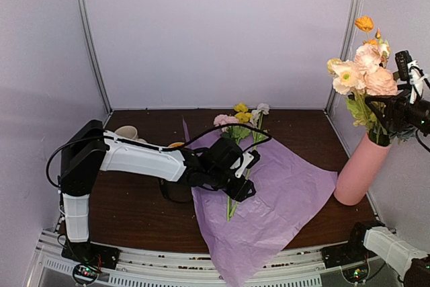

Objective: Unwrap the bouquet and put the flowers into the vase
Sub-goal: Place the fake flower in the vase.

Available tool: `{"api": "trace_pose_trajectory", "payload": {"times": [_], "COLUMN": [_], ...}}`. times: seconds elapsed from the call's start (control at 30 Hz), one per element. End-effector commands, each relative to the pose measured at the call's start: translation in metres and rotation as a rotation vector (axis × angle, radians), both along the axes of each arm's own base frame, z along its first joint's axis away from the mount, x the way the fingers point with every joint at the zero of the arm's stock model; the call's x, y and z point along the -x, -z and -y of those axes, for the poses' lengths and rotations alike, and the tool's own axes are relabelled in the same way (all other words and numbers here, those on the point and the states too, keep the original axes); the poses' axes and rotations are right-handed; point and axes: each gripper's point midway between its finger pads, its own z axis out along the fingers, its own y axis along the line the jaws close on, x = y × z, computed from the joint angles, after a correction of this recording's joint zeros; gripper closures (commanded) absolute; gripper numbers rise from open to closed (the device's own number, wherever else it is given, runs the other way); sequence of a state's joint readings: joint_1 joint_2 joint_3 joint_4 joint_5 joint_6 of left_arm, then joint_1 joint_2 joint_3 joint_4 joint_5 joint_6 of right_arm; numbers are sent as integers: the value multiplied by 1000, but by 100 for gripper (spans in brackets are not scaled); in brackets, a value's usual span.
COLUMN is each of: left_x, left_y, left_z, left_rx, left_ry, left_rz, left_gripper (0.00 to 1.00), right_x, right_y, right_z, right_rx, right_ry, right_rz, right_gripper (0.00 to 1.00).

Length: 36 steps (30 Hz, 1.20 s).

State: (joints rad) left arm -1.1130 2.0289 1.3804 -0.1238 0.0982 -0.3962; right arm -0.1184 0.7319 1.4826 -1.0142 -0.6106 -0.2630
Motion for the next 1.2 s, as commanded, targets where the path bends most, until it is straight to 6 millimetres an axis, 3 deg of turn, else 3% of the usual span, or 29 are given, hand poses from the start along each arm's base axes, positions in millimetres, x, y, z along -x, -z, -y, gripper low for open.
{"api": "trace_pose_trajectory", "payload": {"times": [0.0, 0.23, 0.47, 0.53, 0.63, 0.77, 0.83, 0.9, 1.03, 1.17], "left_x": [-20, -38, -44, -45, -47, -53, -57, -60, -63, -64], "left_y": [-46, -67, -68, -69, -69, -67, -67, -68, -70, -69], "left_z": [-11, -16, -7, -7, -9, -12, -14, -16, -19, -19], "left_rx": [5, 4, -18, -16, -19, -19, -20, -21, -23, -33], "left_ry": [-78, -118, -93, -98, -110, -131, -142, -151, -165, -177], "left_rz": [67, 49, 59, 60, 60, 45, 41, 39, 42, 35], "left_gripper": [42, 41, 41, 41, 41, 41, 41, 41, 41, 41], "right_x": [27, 60, 48, 53, 78, 125, 130, 124, 87, 57], "right_y": [0, -33, -51, -61, -97, -150, -158, -160, -145, -160], "right_z": [-5, 3, 9, 1, -18, -52, -66, -78, -82, -86], "right_rx": [46, 62, 33, 31, 43, 19, -24, -88, -119, -165], "right_ry": [-26, 58, 93, 46, -60, -263, -376, -499, -596, -650], "right_rz": [11, 133, 163, 191, 289, 415, 414, 371, 305, 287], "right_gripper": [25, 19, 15, 13, 8, 12, 17, 22, 24, 26]}}
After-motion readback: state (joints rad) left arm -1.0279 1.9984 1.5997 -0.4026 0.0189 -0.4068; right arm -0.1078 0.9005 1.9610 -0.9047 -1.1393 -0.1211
